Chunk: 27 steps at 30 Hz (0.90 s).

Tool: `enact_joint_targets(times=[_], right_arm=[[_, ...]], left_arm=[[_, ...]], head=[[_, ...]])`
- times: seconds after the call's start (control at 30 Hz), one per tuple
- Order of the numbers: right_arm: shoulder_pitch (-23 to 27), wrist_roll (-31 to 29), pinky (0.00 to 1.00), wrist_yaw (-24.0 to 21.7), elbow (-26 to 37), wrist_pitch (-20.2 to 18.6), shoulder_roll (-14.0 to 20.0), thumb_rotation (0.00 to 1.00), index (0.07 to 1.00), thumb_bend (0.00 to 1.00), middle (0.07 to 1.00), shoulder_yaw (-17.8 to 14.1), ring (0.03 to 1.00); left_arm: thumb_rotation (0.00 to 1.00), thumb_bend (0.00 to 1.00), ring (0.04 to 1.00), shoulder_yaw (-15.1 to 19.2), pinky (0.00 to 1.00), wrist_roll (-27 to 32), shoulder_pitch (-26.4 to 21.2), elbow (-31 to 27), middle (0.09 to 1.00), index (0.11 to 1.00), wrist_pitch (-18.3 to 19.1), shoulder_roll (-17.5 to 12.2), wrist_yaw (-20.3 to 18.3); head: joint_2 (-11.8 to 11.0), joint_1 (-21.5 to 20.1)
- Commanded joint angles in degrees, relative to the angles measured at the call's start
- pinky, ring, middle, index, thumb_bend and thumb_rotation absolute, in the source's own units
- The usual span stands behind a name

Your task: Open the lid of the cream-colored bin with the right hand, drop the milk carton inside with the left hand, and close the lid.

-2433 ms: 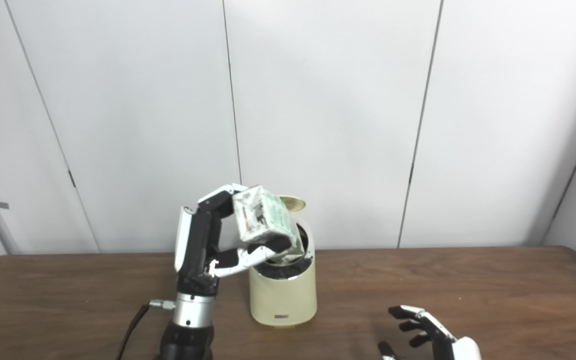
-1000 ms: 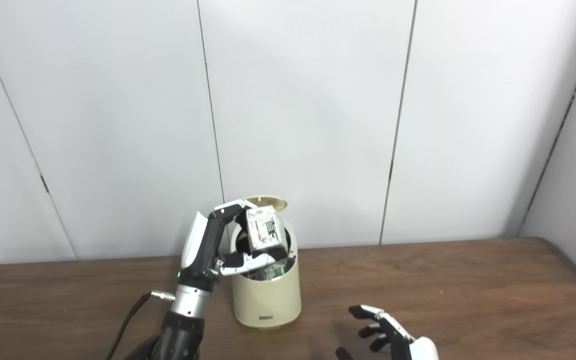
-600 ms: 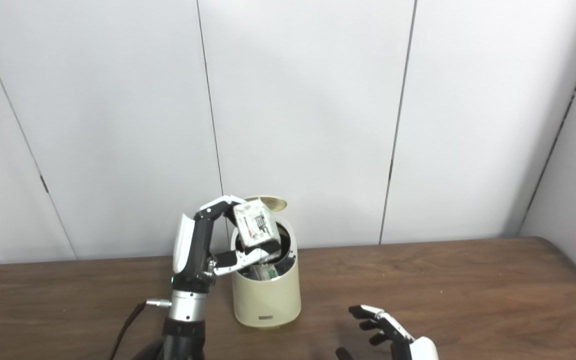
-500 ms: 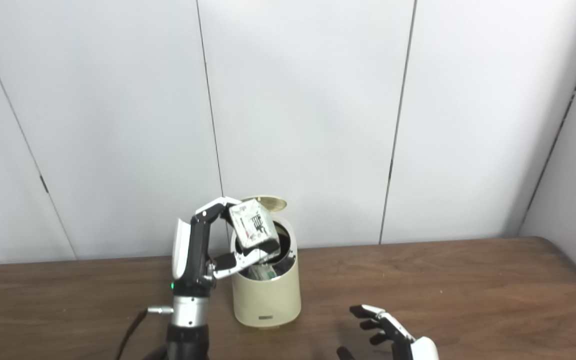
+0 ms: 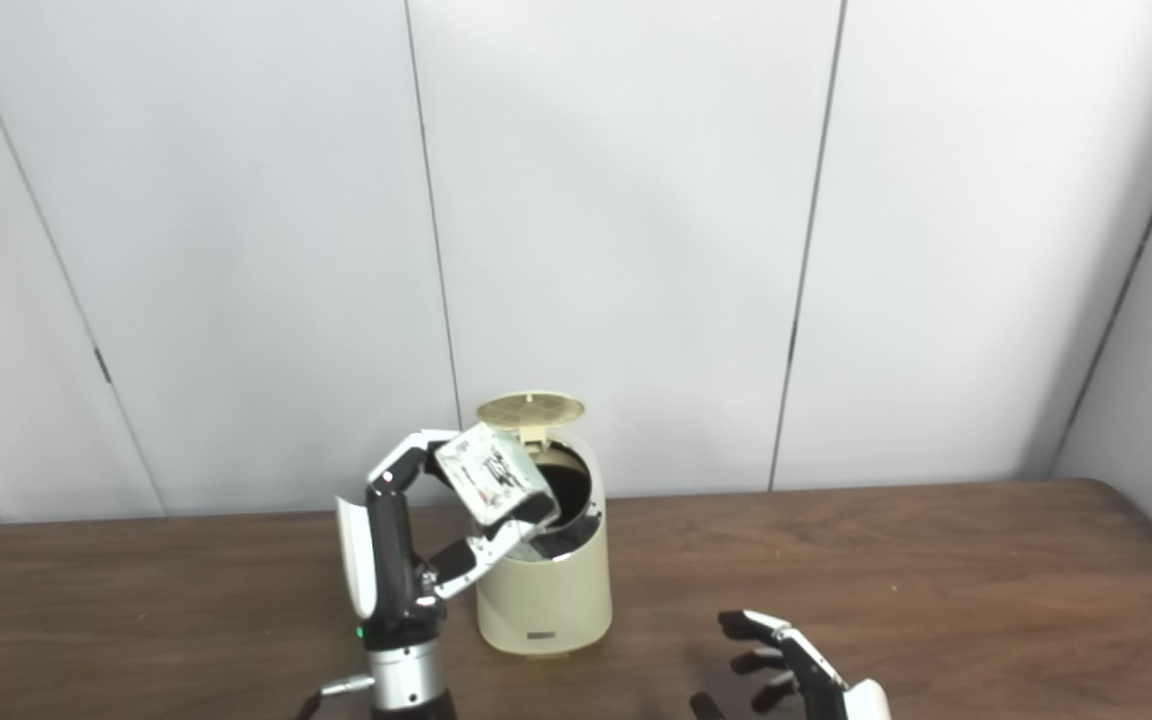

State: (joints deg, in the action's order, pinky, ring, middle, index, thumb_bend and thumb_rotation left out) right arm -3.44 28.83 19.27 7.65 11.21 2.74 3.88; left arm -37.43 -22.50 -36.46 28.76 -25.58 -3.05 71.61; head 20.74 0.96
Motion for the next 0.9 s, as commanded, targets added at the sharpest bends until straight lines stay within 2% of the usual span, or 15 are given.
enact_joint_targets(times=[0.0,0.07,0.1,0.13,0.2,0.23,0.33,0.43,0.5,0.57,0.67,0.77,0.8,0.83,0.87], right_arm=[[-2.0,-1.4,0.28,-0.2,-0.8,1.8,-0.9,0.01,0.693,0.27,0.669,0.2,0.433],[-2.4,-2.0,0.29,-0.6,-0.4,1.9,-0.7,0.05,0.69,0.27,0.671,0.2,0.444],[-2.7,-2.1,0.36,-1.0,-0.1,1.9,-0.5,0.09,0.688,0.26,0.674,0.3,0.524],[-3.0,-2.4,0.38,-1.5,0.3,1.8,-0.3,0.11,0.687,0.26,0.674,0.4,0.549],[-3.7,-3.0,0.32,-2.5,1.3,1.3,-0.1,0.11,0.697,0.26,0.663,0.5,0.477],[-4.0,-3.5,0.32,-3.1,1.7,0.9,-0.2,0.1,0.701,0.26,0.668,0.5,0.495],[-4.8,-4.1,0.26,-4.0,2.7,0.7,-0.6,0.1,0.704,0.26,0.668,0.4,0.42],[-5.5,-5.2,0.33,-4.8,3.4,1.3,-0.8,0.1,0.703,0.26,0.673,0.4,0.503],[-5.9,-5.6,0.51,-5.0,3.8,1.6,-1.0,0.07,0.699,0.26,0.684,0.3,0.637],[-6.4,-5.9,0.56,-5.2,4.3,1.5,-1.1,0.07,0.698,0.25,0.696,0.3,0.674],[-6.8,-4.9,0.45,-5.3,4.5,2.1,-0.8,0.07,0.701,0.24,0.696,0.4,0.601],[-7.3,-3.6,0.28,-5.1,4.7,3.0,-0.7,0.06,0.705,0.24,0.696,0.8,0.442],[-7.5,-3.3,0.33,-5.0,4.9,3.3,-0.8,0.06,0.702,0.24,0.696,1.0,0.503],[-7.6,-3.3,0.31,-5.1,5.1,3.2,-0.9,0.07,0.701,0.24,0.69,1.1,0.48],[-7.7,-3.1,0.24,-5.0,5.3,3.2,-1.0,0.07,0.706,0.24,0.678,1.2,0.379]], left_arm=[[0.0,0.5,0.426,2.0,0.35,-3.0,-2.3,0.3,0.492,0.487,-1.3,1.5,1.1],[0.0,0.5,0.435,4.2,0.37,-4.7,-2.2,1.9,0.487,0.484,-1.3,2.9,1.1],[0.0,0.5,0.437,5.2,0.36,-5.4,-2.2,2.4,0.485,0.484,-1.3,3.5,1.1],[0.0,0.5,0.437,6.0,0.36,-5.9,-2.2,3.1,0.484,0.483,-1.3,4.0,1.1],[0.0,0.5,0.431,7.4,0.35,-6.8,-2.1,4.1,0.485,0.485,-1.3,4.9,1.1],[0.0,0.5,0.426,8.1,0.35,-7.2,-2.2,4.6,0.485,0.486,-1.3,5.3,1.1],[0.0,0.5,0.421,10.2,0.34,-8.2,-2.7,6.3,0.481,0.49,-1.3,6.1,1.1],[0.0,0.5,0.424,11.6,0.35,-9.3,-3.3,7.4,0.478,0.49,-1.3,6.4,1.1],[0.0,0.5,0.424,12.4,0.34,-10.4,-4.0,9.4,0.481,0.487,-1.3,6.6,1.1],[0.0,0.5,0.429,13.2,0.35,-11.3,-4.9,12.2,0.474,0.49,-1.3,6.9,1.1],[0.0,0.5,0.423,13.8,0.34,-11.5,-6.2,15.7,0.48,0.486,-1.3,7.2,1.1],[0.0,0.5,0.427,13.7,0.33,-10.1,-7.8,19.0,0.488,0.477,-1.3,7.1,1.1],[0.0,0.5,0.436,13.3,0.34,-8.9,-8.2,19.7,0.491,0.471,-1.3,7.1,1.1],[0.0,0.5,0.441,12.8,0.35,-7.1,-8.7,20.4,0.492,0.468,-1.3,7.1,1.1],[0.0,0.5,0.44,12.3,0.35,-5.6,-9.0,20.8,0.489,0.472,-1.3,7.1,1.1]], head=[[0.1,0.5],[0.2,0.9],[0.6,1.2],[0.7,1.4],[0.7,2.4],[0.7,2.4],[1.1,3.2],[1.4,3.1],[1.7,3.0],[1.6,3.4],[1.4,3.7],[1.5,2.9],[1.9,3.1],[1.9,3.0],[2.1,2.9]])
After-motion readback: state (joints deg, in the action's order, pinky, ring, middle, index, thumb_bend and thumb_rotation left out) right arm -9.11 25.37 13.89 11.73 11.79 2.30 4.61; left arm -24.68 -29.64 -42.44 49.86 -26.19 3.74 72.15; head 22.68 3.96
